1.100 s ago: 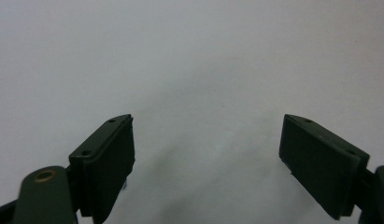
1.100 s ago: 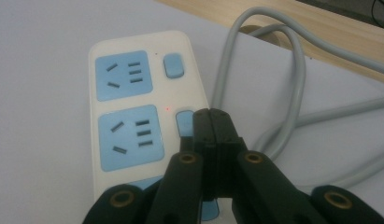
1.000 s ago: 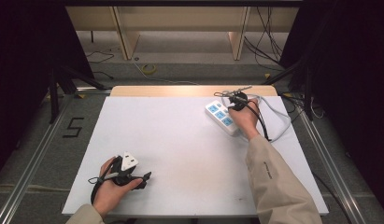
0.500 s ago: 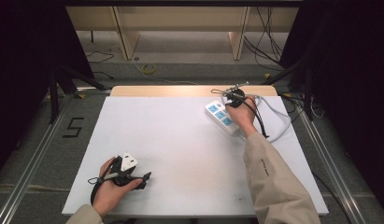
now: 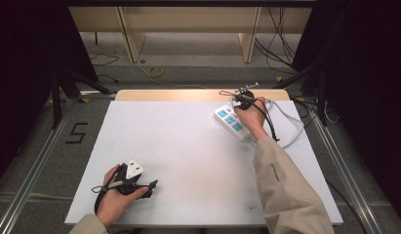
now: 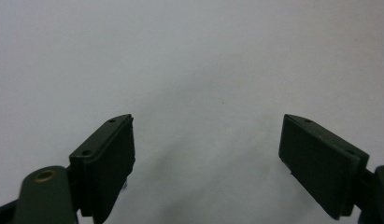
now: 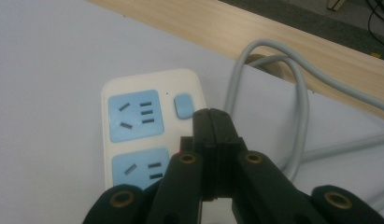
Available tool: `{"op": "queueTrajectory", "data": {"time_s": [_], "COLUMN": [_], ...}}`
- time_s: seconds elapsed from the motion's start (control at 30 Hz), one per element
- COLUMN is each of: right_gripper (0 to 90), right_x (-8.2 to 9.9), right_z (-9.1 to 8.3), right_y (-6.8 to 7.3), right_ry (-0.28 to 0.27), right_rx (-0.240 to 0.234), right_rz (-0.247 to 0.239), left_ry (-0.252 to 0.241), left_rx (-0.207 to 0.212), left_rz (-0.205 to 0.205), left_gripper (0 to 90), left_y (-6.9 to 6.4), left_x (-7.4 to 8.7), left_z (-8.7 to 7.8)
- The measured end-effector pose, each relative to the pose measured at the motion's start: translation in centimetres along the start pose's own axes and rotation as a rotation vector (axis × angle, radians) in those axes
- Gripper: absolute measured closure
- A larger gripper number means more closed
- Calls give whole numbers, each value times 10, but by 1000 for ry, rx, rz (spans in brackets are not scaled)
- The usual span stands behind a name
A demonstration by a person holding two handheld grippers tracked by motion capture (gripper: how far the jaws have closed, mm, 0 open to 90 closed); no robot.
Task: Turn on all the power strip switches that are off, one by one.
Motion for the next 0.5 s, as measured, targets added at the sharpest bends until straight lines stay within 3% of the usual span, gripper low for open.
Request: {"op": "queueTrajectory", "data": {"time_s": [0.5], "right_gripper": [900], "right_x": [-5], "right_z": [3], "right_y": [3], "right_ry": [-1], "right_rx": [-5], "right_rz": [2], "left_ry": [4], "left_rx": [3], "left_rz": [0], "left_gripper": [183], "left_y": [-1], "left_x": [0], "left_z": [0]}}
Point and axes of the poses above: each handheld gripper's, and its own axes: z roughly forward along the jaws, x roughly out of its underside, y roughly to its left, the point moved 5 cm from there along z, roughly forward along the jaws, and after that the axes turned 15 degrees about x, right-handed, at the moved point
